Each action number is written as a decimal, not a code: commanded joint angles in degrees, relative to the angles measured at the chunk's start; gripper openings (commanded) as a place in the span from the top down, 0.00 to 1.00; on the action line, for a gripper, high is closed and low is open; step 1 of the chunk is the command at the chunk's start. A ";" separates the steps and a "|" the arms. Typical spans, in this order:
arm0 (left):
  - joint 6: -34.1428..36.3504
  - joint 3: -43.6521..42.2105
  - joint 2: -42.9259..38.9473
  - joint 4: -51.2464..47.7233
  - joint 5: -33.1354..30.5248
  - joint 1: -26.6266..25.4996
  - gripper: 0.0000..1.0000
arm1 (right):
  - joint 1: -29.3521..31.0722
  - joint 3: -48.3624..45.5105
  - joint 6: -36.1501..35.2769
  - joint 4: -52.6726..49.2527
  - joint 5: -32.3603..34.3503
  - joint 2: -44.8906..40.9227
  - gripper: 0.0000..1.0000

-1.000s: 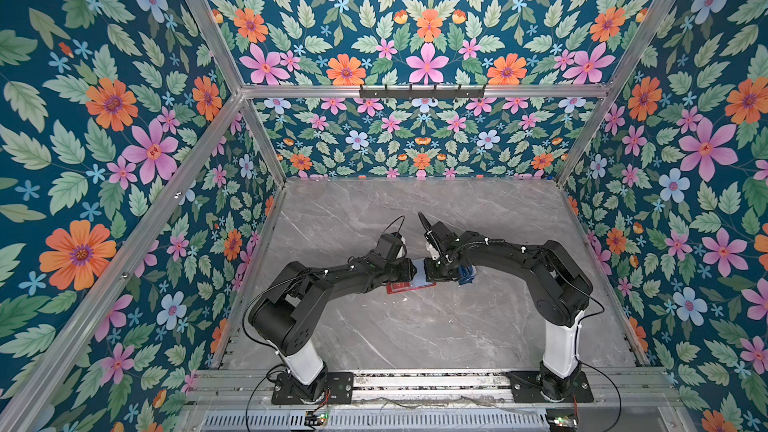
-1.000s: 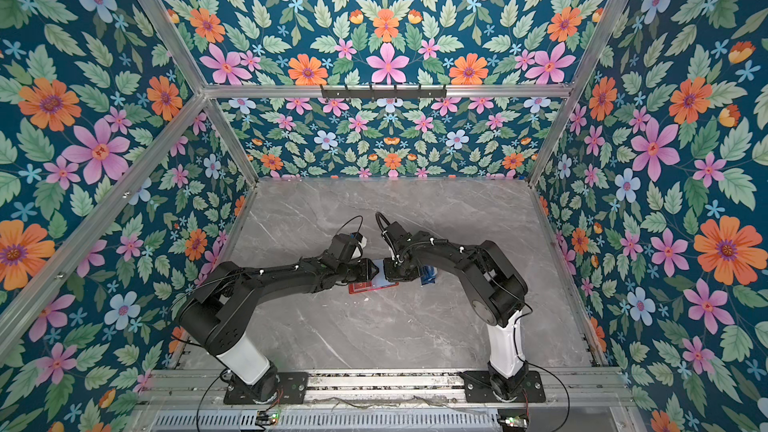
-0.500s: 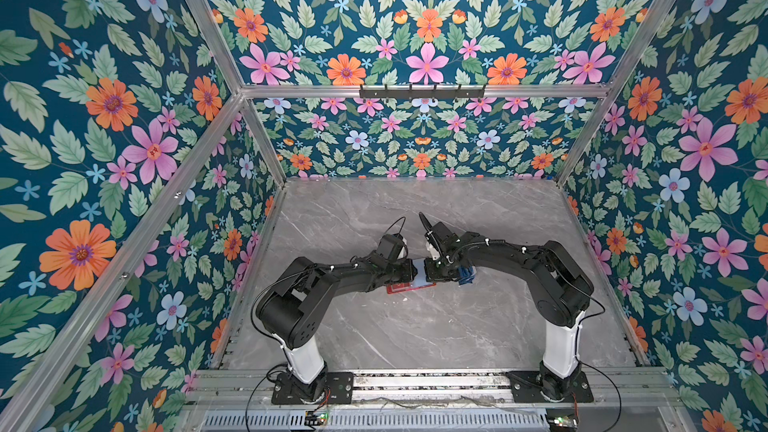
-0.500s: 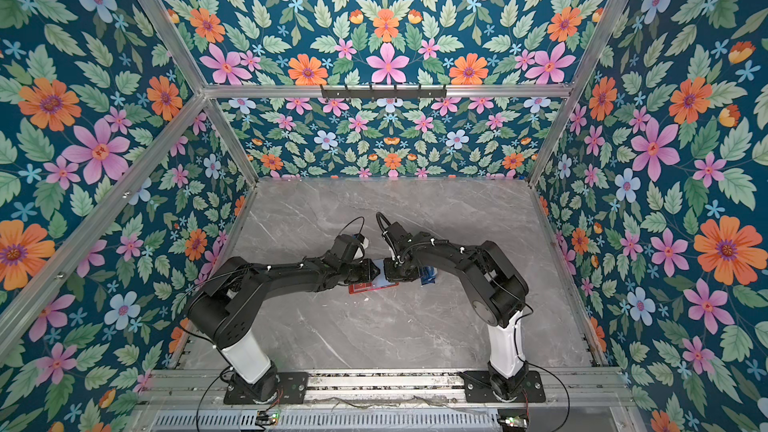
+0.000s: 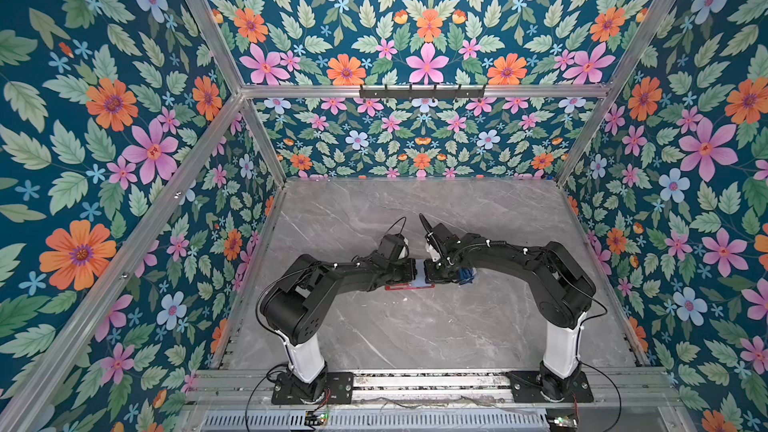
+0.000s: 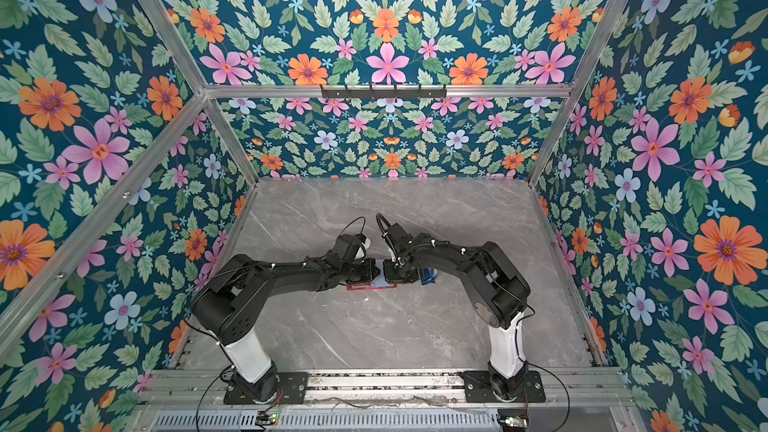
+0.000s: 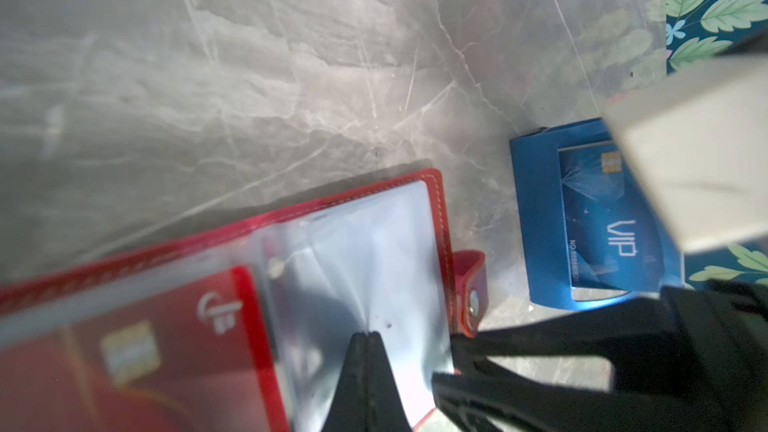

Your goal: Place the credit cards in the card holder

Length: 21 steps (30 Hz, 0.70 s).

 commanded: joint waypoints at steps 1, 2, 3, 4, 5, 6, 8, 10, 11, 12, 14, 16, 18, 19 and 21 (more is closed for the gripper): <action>-0.06 -0.05 -1.05 -0.18 -0.66 0.01 1.00 | 0.01 -0.55 1.32 -0.29 1.12 -1.98 0.77; 0.04 -0.14 -1.45 -0.54 -1.02 -0.03 1.00 | 0.02 -0.77 1.53 -0.21 1.91 -2.71 0.77; 0.15 -0.22 -1.94 -0.96 -1.35 -0.04 1.00 | 0.02 -1.12 1.71 0.11 2.50 -3.35 0.77; 0.22 -0.31 -2.32 -1.26 -1.75 -0.12 1.00 | 0.02 -1.33 1.81 0.38 2.83 -3.93 0.77; 0.31 -0.48 -2.82 -1.59 -2.10 -0.17 1.00 | 0.02 -1.50 1.90 0.57 3.20 -4.41 0.77; 0.37 -0.64 -3.25 -1.94 -2.37 -0.21 1.00 | 0.02 -1.52 1.98 0.72 3.41 -4.76 0.78; 0.47 -0.89 -3.92 -2.50 -2.93 -0.30 1.00 | 0.02 -1.13 2.00 0.60 3.37 -4.92 0.79; 0.49 -1.25 -4.35 -2.53 -3.07 -0.47 1.00 | 0.02 -0.59 2.00 0.38 3.41 -4.54 0.82; 0.50 -1.43 -4.57 -2.53 -3.09 -0.44 1.00 | 0.02 -0.19 1.99 0.15 3.26 -4.24 0.84; 0.41 -1.54 -4.83 -2.48 -3.14 -0.48 1.00 | 0.02 0.13 1.98 0.07 2.92 -3.85 0.86; 0.33 -1.88 -5.21 -2.27 -3.17 -0.55 1.00 | 0.02 0.66 2.04 -0.24 2.80 -3.02 0.89; 0.29 -2.06 -5.46 -2.26 -3.41 -0.54 1.00 | 0.02 1.08 2.25 -0.08 2.71 -2.58 0.91; 0.33 -2.16 -5.52 -2.10 -3.27 -0.56 1.00 | 0.02 1.60 2.35 0.01 2.39 -1.82 0.91; 0.29 -2.16 -5.54 -2.00 -3.17 -0.59 1.00 | 0.02 1.93 2.35 -0.10 2.07 -1.32 0.91; 0.21 -2.23 -5.48 -1.70 -2.92 -0.61 1.00 | 0.02 2.98 2.18 -0.18 0.95 -0.25 0.88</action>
